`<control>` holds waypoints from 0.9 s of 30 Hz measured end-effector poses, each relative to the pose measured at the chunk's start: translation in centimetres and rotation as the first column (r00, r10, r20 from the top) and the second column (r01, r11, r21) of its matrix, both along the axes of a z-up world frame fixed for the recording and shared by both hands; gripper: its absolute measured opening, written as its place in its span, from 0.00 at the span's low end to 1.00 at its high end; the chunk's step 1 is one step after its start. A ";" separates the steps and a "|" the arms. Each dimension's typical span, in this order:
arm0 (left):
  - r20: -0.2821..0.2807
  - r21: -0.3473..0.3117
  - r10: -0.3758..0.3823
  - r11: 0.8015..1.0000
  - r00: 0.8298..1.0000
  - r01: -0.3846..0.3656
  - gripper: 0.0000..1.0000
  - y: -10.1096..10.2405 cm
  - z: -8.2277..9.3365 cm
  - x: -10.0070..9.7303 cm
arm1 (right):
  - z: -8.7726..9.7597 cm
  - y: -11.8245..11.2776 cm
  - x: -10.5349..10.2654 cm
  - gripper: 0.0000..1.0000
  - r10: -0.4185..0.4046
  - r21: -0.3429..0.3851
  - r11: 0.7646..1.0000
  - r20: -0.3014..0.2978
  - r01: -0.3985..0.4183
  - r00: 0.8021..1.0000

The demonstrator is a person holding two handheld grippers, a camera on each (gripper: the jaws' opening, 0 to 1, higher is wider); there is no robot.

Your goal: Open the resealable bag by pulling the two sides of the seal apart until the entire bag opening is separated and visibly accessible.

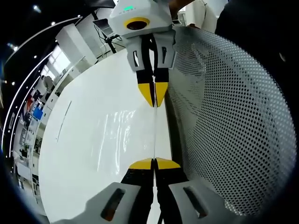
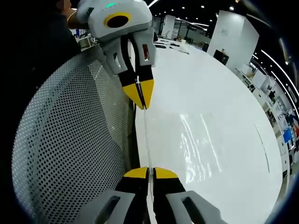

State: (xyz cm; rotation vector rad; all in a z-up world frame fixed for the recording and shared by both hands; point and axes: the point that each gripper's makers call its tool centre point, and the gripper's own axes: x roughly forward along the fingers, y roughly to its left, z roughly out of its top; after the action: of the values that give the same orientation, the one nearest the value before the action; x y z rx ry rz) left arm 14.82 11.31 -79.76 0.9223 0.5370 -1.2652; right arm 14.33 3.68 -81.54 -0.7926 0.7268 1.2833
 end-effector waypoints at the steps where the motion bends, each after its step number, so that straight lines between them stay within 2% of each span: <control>1: 0.001 0.000 0.001 1.000 1.000 -0.001 0.00 0.0 0.0 0.0 | 0.0 -0.1 0.0 0.00 -0.001 0.000 1.000 0.000 0.001 1.000; 27: 0.004 0.006 -0.009 1.000 1.000 0.009 0.00 0.3 -0.2 0.0 | -0.4 -0.9 -0.2 0.00 -0.022 -0.006 1.000 -0.013 0.022 1.000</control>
State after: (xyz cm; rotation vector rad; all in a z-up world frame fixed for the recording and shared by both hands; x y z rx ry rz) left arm 14.84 11.63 -80.00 0.9325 0.5341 -1.2709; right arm 14.15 2.78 -81.94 -0.7798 0.7480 1.2677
